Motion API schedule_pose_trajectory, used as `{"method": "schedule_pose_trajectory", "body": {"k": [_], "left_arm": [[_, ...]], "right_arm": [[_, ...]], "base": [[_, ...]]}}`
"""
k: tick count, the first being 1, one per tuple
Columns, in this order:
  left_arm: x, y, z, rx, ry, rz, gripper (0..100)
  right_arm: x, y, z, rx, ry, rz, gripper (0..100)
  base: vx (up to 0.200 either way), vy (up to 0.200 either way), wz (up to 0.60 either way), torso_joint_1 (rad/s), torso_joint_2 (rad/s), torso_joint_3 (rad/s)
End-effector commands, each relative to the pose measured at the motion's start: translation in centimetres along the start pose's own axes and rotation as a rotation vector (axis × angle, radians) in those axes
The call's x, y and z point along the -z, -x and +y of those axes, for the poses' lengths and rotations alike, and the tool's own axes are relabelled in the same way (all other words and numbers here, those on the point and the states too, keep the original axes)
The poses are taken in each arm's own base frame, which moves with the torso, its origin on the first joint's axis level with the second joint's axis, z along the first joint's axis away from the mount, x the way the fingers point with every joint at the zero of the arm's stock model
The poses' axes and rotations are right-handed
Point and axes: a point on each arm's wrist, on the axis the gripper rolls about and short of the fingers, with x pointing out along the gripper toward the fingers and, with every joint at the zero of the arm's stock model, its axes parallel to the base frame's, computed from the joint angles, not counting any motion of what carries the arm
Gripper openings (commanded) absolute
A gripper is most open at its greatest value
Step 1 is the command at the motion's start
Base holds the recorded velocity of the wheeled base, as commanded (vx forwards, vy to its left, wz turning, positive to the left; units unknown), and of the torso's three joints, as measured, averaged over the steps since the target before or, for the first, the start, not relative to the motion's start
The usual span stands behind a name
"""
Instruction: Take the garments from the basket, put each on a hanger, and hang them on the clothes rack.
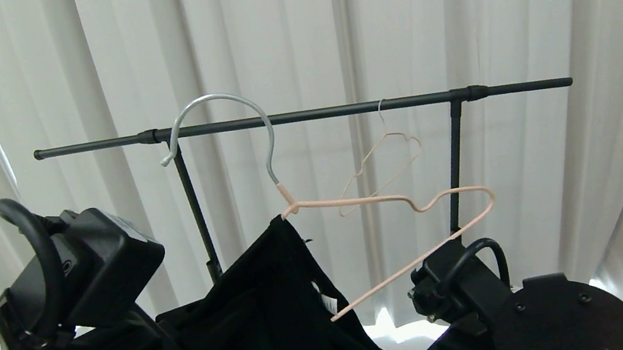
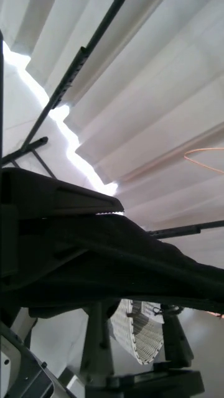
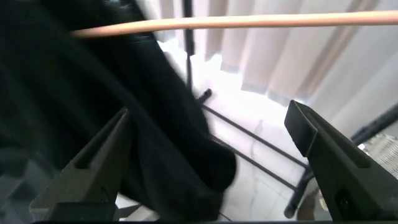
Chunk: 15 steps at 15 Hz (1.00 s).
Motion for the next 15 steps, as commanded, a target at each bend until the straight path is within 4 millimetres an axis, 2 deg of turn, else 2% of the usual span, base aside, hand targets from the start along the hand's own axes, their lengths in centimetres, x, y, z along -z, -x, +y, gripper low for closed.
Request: {"method": "schedule_pose_trajectory", "body": {"k": [1,5,13,15], "left_arm": [[-0.2,-0.1,0.0,-0.003,0.004,-0.010,0],[-0.1,-0.2,0.0,-0.005,0.005,-0.012,0],[-0.1,-0.3,0.0,-0.005,0.003,-0.008,0],[-0.1,-0.8,0.3,-0.028,0.010,0.005,0]], "right_arm": [[0.3,0.5,-0.9,0.019,0.000,0.010,100],[0.2,2.5,-2.0,0.008,-0.016,-0.009,100],[-1.2,1.9,-2.3,0.002,-0.060,-0.081,100],[-0.7,2.4,-2.5,-0.007,-0.008,-0.068,100]], "base": [[0.000,0.000,0.00,0.000,0.00,0.000],[0.000,0.000,0.00,0.000,0.00,0.000],[0.000,0.000,0.00,0.000,0.00,0.000],[0.000,0.000,0.00,0.000,0.00,0.000]]}}
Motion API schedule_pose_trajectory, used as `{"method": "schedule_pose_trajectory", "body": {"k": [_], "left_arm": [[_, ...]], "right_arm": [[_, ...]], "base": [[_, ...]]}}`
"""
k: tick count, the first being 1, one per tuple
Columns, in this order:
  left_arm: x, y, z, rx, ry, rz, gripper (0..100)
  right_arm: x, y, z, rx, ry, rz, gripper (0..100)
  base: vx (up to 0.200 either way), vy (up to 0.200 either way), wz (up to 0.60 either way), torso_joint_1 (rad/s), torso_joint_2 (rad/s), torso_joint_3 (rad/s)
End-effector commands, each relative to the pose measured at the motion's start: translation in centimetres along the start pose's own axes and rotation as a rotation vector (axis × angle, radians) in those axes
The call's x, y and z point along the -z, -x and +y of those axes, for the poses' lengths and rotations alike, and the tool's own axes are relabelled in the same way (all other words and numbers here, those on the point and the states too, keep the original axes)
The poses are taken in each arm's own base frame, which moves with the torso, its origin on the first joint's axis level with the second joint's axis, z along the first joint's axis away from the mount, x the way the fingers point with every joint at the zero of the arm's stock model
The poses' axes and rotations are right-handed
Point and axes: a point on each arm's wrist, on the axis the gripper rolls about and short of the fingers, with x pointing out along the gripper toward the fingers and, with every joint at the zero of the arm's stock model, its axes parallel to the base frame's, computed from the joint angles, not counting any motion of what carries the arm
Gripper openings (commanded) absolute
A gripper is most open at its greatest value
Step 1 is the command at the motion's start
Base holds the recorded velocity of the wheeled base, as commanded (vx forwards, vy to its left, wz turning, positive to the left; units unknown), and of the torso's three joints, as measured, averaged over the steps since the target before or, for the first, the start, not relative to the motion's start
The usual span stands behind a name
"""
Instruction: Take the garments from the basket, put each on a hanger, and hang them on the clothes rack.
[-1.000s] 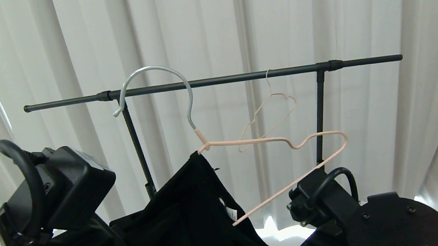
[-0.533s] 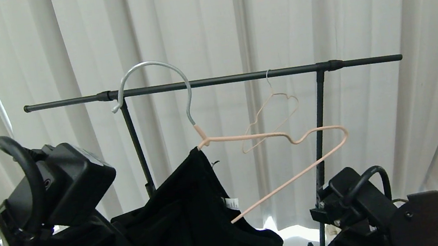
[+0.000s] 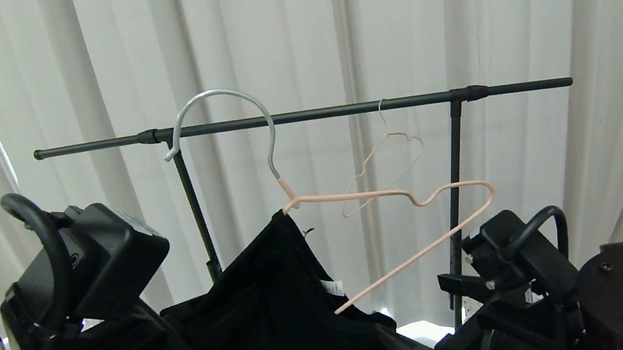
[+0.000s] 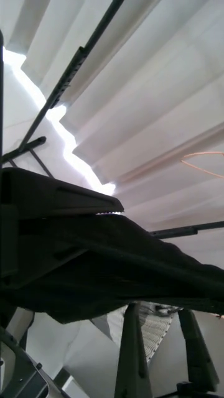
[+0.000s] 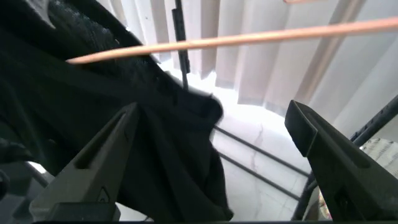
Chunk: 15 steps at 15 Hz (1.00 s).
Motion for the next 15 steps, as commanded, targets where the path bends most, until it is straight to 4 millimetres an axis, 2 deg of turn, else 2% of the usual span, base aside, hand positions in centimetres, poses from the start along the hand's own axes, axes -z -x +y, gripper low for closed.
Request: {"method": "schedule_pose_trajectory", "body": {"k": [1,4,5,6,8,10,13,15], "left_arm": [[0.0,-0.5,0.4,-0.028,0.007,0.009,0],[-0.1,-0.9,0.7,-0.048,0.016,0.008,0],[-0.1,-0.8,0.5,-0.036,0.006,0.000,0],[-0.2,-0.7,0.2,-0.019,-0.008,-0.004,0],[-0.6,-0.6,-0.2,0.006,-0.015,-0.023,0],[-1.2,-0.4,-0.3,0.015,-0.015,-0.049,0],[-1.8,-0.3,-0.5,0.027,-0.028,-0.075,0],[-2.0,-0.2,-0.5,0.025,-0.035,-0.083,0]], "right_arm": [[0.6,0.9,-0.1,-0.028,0.042,0.019,100],[2.6,3.5,-1.0,-0.114,0.165,0.077,100],[2.6,3.6,-1.3,-0.111,0.163,0.078,100],[2.4,3.3,-1.5,-0.093,0.151,0.073,100],[0.9,1.2,-2.2,-0.013,0.100,0.042,100],[0.3,-0.2,-2.2,0.014,0.063,0.025,100],[0.8,-1.5,-1.0,-0.014,0.075,0.037,100],[1.9,-1.9,0.4,-0.058,0.097,0.059,100]], "base": [[0.000,0.000,0.00,0.000,0.00,0.000],[0.000,0.000,0.00,0.000,0.00,0.000],[0.000,0.000,0.00,0.000,0.00,0.000],[0.000,0.000,0.00,0.000,0.00,0.000],[0.000,0.000,0.00,0.000,0.00,0.000],[0.000,0.000,0.00,0.000,0.00,0.000],[0.000,0.000,0.00,0.000,0.00,0.000],[0.000,0.000,0.00,0.000,0.00,0.000]]}}
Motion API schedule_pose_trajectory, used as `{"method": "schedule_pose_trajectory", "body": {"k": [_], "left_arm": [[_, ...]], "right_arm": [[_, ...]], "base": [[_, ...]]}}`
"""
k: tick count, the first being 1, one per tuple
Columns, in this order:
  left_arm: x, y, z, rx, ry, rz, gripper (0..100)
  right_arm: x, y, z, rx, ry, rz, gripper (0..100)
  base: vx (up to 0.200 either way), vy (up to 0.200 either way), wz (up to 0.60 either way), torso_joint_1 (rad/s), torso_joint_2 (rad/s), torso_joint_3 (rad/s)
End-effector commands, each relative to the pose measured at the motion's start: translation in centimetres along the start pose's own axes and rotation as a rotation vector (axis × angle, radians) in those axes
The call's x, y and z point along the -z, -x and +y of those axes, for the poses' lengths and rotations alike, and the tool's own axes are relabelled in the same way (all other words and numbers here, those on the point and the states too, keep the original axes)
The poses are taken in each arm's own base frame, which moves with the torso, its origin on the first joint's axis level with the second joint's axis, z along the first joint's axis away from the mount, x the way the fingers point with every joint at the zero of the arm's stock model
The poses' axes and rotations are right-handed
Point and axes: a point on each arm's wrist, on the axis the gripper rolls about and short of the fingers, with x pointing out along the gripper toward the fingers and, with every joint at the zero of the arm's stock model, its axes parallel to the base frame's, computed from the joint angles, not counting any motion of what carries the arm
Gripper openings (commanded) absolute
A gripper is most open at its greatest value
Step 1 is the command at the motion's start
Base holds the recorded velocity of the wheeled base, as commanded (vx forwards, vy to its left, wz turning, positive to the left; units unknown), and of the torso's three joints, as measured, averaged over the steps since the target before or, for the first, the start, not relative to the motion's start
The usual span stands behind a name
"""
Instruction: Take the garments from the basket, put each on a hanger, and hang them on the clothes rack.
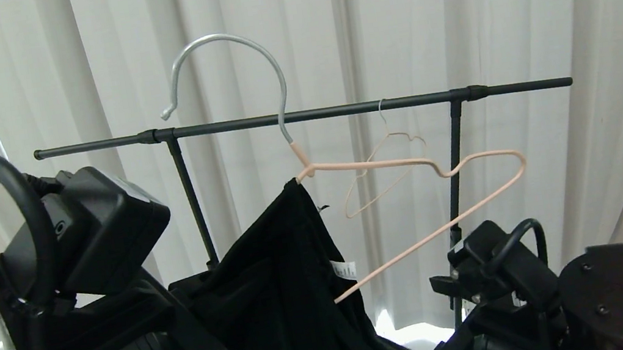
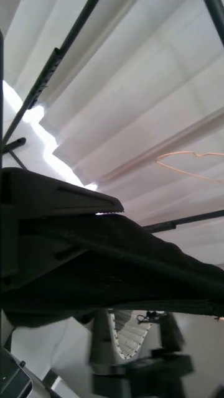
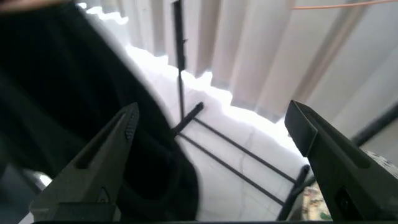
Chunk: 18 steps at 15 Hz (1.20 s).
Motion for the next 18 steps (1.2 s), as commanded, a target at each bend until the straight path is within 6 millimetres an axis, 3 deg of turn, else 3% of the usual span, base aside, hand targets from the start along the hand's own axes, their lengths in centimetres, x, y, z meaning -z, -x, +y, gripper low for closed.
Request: {"method": "schedule_pose_trajectory", "body": {"k": [1,9,13,18], "left_arm": [[-0.1,0.0,0.0,0.000,0.001,-0.003,0],[-0.7,0.1,0.1,-0.004,0.006,-0.025,0],[-0.7,0.3,0.2,-0.008,0.008,-0.029,0],[-0.1,0.1,0.1,-0.006,0.003,-0.006,0]], "right_arm": [[1.7,-0.9,1.2,-0.024,0.033,0.060,100],[3.6,-0.3,-0.3,0.028,0.054,0.124,100],[3.5,0.2,-3.6,0.178,0.093,0.120,100],[1.2,2.6,-2.2,0.069,0.052,0.003,100]], "base": [[0.000,0.000,0.00,0.000,0.00,0.000],[0.000,0.000,0.00,0.000,0.00,0.000],[0.000,0.000,0.00,0.000,0.00,0.000],[0.000,0.000,0.00,0.000,0.00,0.000]]}}
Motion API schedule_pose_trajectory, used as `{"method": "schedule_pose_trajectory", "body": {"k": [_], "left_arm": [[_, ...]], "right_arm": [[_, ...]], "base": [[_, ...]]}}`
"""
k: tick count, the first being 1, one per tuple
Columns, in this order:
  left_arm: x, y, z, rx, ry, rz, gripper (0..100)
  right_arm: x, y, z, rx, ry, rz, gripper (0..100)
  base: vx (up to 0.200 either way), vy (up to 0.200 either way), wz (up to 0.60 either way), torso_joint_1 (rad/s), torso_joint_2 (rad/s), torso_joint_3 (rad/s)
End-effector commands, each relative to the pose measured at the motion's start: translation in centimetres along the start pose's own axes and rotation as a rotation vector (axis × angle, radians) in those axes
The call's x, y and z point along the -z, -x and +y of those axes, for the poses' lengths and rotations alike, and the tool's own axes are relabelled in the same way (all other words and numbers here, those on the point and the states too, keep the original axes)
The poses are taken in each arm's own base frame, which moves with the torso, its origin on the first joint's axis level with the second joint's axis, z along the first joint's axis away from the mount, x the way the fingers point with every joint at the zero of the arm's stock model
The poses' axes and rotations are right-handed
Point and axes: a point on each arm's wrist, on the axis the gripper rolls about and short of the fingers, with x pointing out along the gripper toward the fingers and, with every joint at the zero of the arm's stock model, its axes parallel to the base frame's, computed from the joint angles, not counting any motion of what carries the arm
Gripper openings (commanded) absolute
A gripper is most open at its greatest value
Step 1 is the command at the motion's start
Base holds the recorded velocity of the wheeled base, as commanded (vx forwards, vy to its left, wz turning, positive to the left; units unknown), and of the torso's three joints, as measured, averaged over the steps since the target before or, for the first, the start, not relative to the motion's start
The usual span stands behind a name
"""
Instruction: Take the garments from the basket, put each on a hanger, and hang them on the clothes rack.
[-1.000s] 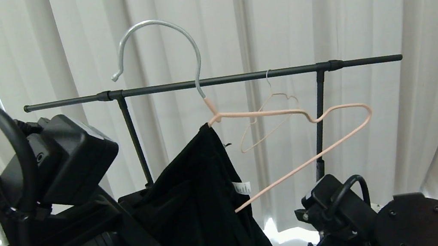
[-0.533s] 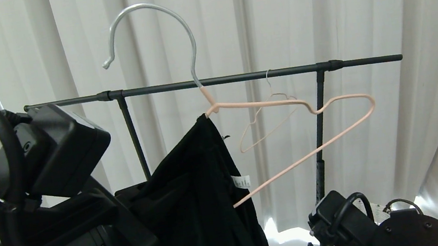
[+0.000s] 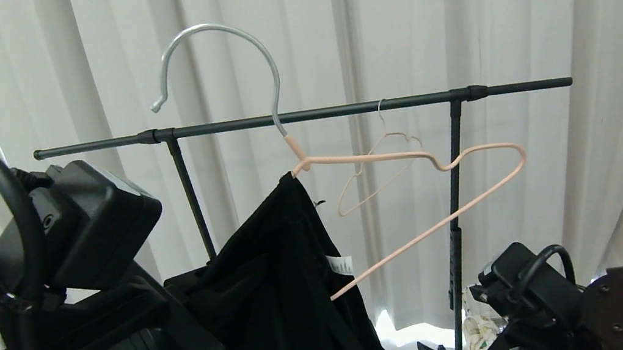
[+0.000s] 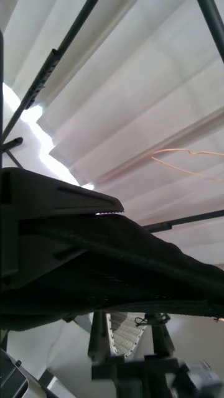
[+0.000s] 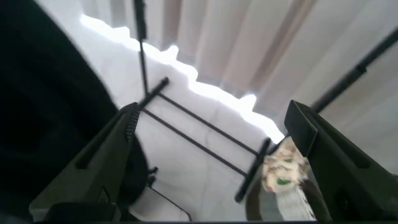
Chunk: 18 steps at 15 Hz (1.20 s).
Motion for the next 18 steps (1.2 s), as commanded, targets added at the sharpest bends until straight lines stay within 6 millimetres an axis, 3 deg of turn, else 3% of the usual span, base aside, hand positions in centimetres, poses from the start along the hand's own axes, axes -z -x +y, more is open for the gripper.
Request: {"method": "schedule_pose_trajectory", "body": {"k": [1,3,9,12,15,18], "left_arm": [[0.1,0.0,0.0,0.001,-0.001,0.002,0],[-0.1,0.0,0.0,0.002,-0.002,-0.003,0],[-0.1,0.0,-0.1,0.006,-0.017,-0.005,0],[-0.4,0.0,-0.1,0.005,-0.016,-0.014,0],[-1.5,0.3,-0.3,0.024,-0.014,-0.053,0],[-0.3,0.3,-0.2,-0.014,-0.019,-0.012,0]], "right_arm": [[-1.8,1.9,1.3,-0.100,-0.025,-0.084,100],[-2.3,1.5,2.2,-0.126,-0.020,-0.095,100],[-1.3,-0.3,4.6,-0.164,0.023,-0.038,100],[-0.7,-0.8,4.8,-0.158,0.038,-0.015,100],[0.6,-1.7,3.5,-0.087,0.059,0.042,100],[0.4,-2.9,0.0,0.152,0.032,0.031,100]], "base": [[0.000,0.000,0.00,0.000,0.00,0.000],[0.000,0.000,0.00,0.000,0.00,0.000],[0.000,0.000,0.00,0.000,0.00,0.000],[0.000,0.000,0.00,0.000,0.00,0.000],[0.000,0.000,0.00,0.000,0.00,0.000],[0.000,0.000,0.00,0.000,0.00,0.000]]}}
